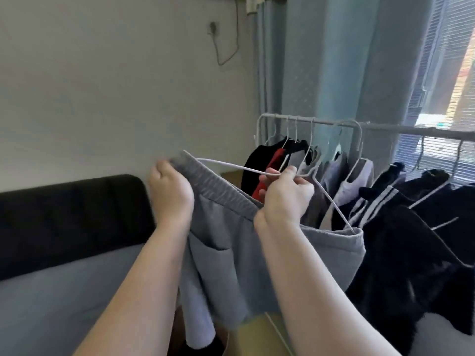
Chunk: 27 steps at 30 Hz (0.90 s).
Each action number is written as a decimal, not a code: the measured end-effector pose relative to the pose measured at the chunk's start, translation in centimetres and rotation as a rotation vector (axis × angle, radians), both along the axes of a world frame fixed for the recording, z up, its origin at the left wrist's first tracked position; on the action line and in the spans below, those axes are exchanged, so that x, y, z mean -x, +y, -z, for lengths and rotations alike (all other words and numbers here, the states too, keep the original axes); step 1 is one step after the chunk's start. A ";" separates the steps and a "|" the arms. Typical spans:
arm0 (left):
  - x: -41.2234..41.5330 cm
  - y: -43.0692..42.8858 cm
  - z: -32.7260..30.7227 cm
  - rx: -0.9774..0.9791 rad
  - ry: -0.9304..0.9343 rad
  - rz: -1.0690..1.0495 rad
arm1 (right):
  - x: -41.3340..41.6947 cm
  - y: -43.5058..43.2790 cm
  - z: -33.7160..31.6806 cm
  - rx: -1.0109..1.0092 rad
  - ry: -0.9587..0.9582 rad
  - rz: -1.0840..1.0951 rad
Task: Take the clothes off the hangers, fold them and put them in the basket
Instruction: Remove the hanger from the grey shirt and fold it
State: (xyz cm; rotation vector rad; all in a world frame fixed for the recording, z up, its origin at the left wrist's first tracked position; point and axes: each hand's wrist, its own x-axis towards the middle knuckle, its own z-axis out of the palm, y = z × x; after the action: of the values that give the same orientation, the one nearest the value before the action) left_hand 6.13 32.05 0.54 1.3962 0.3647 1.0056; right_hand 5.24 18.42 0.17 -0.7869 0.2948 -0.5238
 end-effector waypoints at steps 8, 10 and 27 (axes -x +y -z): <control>0.8 5.8 2.8 0.021 0.182 0.060 | -2.4 5.6 4.4 -0.067 0.133 -0.136; 0.5 7.3 4.1 0.146 0.151 0.042 | -3.4 6.3 5.5 -0.137 0.185 -0.150; -1.4 14.5 12.7 -0.652 0.574 1.059 | -10.6 13.3 10.6 -0.485 0.514 -0.498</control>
State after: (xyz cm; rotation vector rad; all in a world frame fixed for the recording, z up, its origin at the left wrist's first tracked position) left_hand 7.53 46.57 -12.11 2.0965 -0.3386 -0.2066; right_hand 15.88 31.69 -10.41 -0.4791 0.6504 0.2294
